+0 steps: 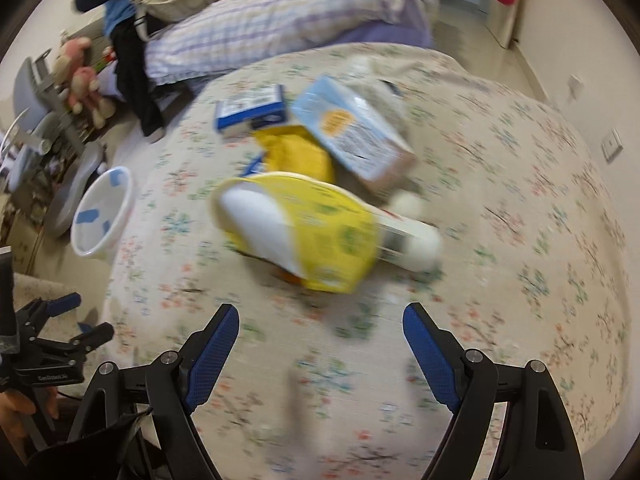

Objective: Collect trash
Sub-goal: 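Move the left tool back to the table toward the yellow-and-white cup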

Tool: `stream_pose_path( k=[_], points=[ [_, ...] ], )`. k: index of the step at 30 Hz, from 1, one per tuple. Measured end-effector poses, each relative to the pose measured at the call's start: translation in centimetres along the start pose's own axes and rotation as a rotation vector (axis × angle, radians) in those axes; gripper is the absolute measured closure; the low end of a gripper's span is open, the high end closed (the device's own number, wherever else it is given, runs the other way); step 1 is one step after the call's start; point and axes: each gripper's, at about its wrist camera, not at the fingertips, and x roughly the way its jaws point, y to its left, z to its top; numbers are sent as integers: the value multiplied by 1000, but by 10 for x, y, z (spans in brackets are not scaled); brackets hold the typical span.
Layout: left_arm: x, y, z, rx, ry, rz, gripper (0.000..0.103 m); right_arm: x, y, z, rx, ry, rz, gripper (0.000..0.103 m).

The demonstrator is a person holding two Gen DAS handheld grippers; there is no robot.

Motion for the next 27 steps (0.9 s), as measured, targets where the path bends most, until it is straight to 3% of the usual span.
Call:
stream_pose_path(
  k=[8, 14, 27],
  points=[
    [6, -52, 29, 75, -14, -46, 2, 12, -53, -7, 67, 40, -36, 17],
    [1, -92, 48, 144, -72, -108, 2, 11, -83, -11, 112, 49, -40, 17],
    [5, -152, 85, 255, -123, -173, 3, 4, -113, -18, 170, 52, -45, 17]
  ],
)
